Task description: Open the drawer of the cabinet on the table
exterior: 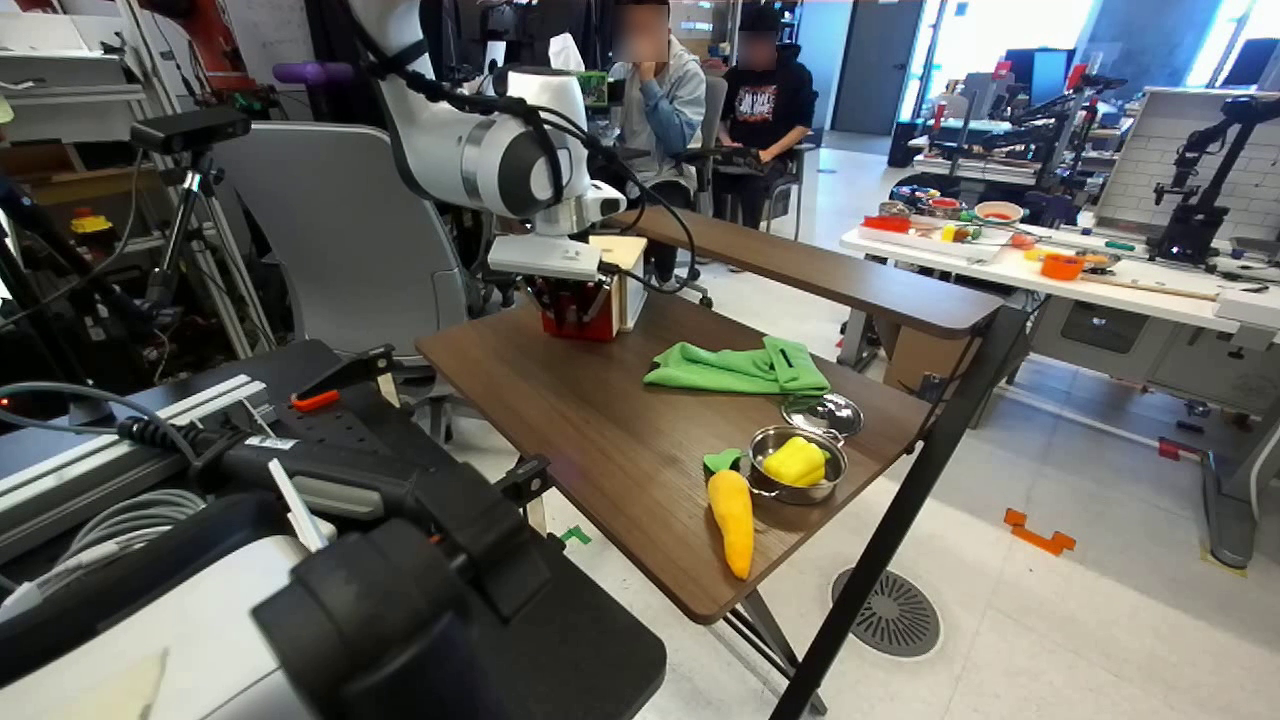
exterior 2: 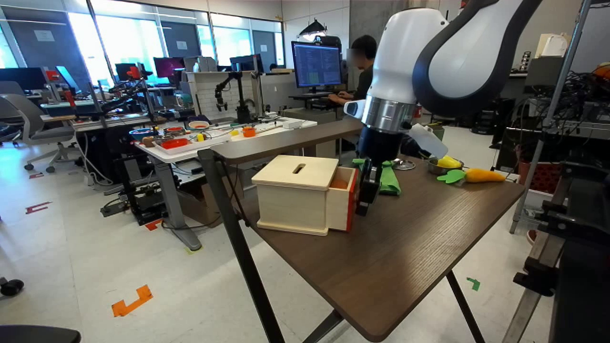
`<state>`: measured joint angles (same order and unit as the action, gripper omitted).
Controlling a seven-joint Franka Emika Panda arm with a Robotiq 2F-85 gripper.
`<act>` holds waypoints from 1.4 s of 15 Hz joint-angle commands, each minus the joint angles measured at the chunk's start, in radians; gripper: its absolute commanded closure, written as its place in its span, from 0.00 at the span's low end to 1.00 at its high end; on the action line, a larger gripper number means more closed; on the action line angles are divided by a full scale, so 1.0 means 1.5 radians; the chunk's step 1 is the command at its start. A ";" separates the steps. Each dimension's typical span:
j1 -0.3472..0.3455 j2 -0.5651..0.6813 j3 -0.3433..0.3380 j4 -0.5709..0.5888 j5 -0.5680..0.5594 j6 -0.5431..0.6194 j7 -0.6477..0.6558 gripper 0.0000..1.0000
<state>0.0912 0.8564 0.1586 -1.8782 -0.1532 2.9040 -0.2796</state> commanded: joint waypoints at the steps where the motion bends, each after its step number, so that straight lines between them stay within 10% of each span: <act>1: 0.010 -0.024 0.013 -0.066 0.004 -0.033 0.022 0.34; 6: 0.013 -0.029 0.028 -0.096 0.009 -0.067 0.032 0.01; 21: 0.029 -0.180 -0.021 -0.138 0.009 -0.175 0.119 0.00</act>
<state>0.1234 0.6705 0.1394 -2.0588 -0.1519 2.7229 -0.1098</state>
